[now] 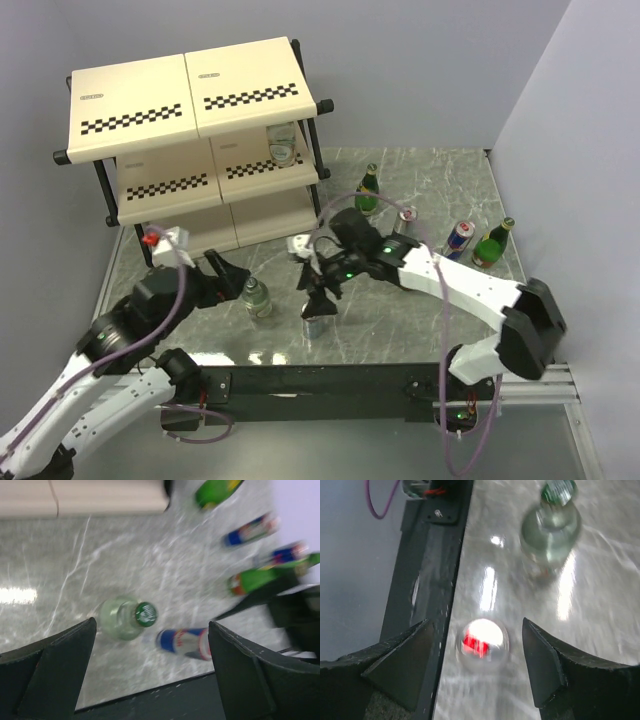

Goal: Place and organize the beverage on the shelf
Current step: Pick up the drink from the center of the board.

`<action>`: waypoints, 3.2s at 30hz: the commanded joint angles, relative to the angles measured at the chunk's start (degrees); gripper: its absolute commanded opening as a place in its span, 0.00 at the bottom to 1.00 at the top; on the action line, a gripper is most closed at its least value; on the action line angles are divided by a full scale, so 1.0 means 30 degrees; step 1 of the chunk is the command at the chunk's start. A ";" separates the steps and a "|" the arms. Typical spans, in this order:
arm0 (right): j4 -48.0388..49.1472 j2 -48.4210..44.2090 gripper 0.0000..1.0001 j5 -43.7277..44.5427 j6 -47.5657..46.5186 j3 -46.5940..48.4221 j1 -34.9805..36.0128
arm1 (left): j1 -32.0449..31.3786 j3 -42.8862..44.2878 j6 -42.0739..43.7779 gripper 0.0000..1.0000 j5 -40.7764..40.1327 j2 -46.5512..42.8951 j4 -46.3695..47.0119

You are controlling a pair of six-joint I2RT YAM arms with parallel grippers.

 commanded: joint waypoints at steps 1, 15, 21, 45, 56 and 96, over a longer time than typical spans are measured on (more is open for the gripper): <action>0.1426 0.1728 0.78 0.0337 0.0556 0.2572 0.0861 | -0.0070 0.1342 0.0220 1.00 -0.1043 -0.1393 -0.0312; 0.1750 0.7414 0.78 0.4465 0.2377 0.8231 0.3556 | -0.0099 0.1840 -0.0219 0.99 -0.2451 -0.6641 -0.1369; 0.1486 0.8528 0.72 0.4905 0.2464 0.9315 0.3997 | -0.0099 0.1753 -0.0044 1.00 -0.2364 -0.6465 -0.1223; -0.1440 0.6979 0.00 0.5227 0.1586 1.1540 0.2769 | -0.0099 -0.1262 0.3024 0.99 0.0475 -0.5471 0.4301; -0.4401 0.4868 0.00 0.4701 0.2083 1.3621 -0.0218 | -0.0099 -0.4779 1.2310 0.99 0.4900 -0.2453 1.4243; -0.8094 0.6127 0.00 0.6194 0.4896 2.1240 0.1126 | -0.0099 -0.4224 1.6802 0.90 0.6982 0.4052 1.9783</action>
